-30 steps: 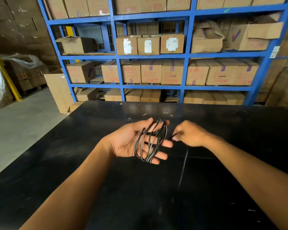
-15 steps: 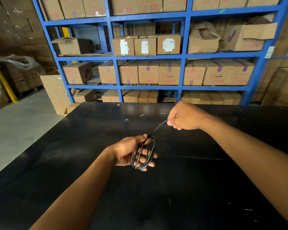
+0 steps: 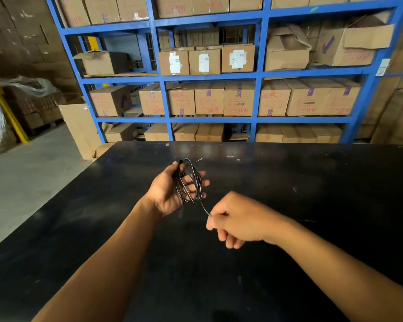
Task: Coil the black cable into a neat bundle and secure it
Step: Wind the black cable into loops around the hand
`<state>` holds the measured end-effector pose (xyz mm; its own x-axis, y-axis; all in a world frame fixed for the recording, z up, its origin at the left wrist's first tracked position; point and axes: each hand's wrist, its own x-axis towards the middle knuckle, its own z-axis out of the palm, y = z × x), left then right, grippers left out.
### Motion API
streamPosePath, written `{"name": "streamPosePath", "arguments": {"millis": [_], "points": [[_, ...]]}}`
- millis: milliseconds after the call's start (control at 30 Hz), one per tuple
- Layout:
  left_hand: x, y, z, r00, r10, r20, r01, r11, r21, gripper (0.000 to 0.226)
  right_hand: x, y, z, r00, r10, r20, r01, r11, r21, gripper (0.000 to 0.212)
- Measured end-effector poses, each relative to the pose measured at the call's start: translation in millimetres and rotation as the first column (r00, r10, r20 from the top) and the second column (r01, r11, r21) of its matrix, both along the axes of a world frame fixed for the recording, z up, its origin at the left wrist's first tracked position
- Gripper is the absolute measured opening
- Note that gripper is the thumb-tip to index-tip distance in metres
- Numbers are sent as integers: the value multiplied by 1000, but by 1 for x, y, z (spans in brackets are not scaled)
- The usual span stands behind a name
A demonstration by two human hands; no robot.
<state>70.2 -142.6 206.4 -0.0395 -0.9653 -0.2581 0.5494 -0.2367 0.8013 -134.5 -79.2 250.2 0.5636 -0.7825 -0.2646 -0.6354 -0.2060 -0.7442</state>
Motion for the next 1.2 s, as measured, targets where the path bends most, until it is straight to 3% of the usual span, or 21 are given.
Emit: {"name": "streamPosePath", "arguments": {"millis": [167,333,500,700,933,1100,1200], "points": [[-9,3,13,995,-85,-54,81,994,-77,56,4,8,-33,999,29,36,-33,993,115,28],[-20,8,25,969,-228,-93,216,968,-129,68,1,1,-59,997,59,45,-64,991,114,30],[-32,22,38,901,-423,-100,397,895,-204,55,-8,-22,-74,996,32,-79,-37,997,-66,27],[-34,40,45,732,-681,-16,656,712,-249,56,-27,-59,-56,970,-45,-238,-26,958,-287,26],[-39,55,38,634,-767,105,774,626,-95,50,-45,-91,6,959,-160,-235,40,894,-447,21],[-49,54,21,637,-746,194,749,659,73,49,-44,-99,46,935,-187,-301,-28,809,-587,12],[-53,47,10,741,-624,249,609,780,144,49,-43,-98,64,920,-222,-322,-35,774,-633,14]]}}
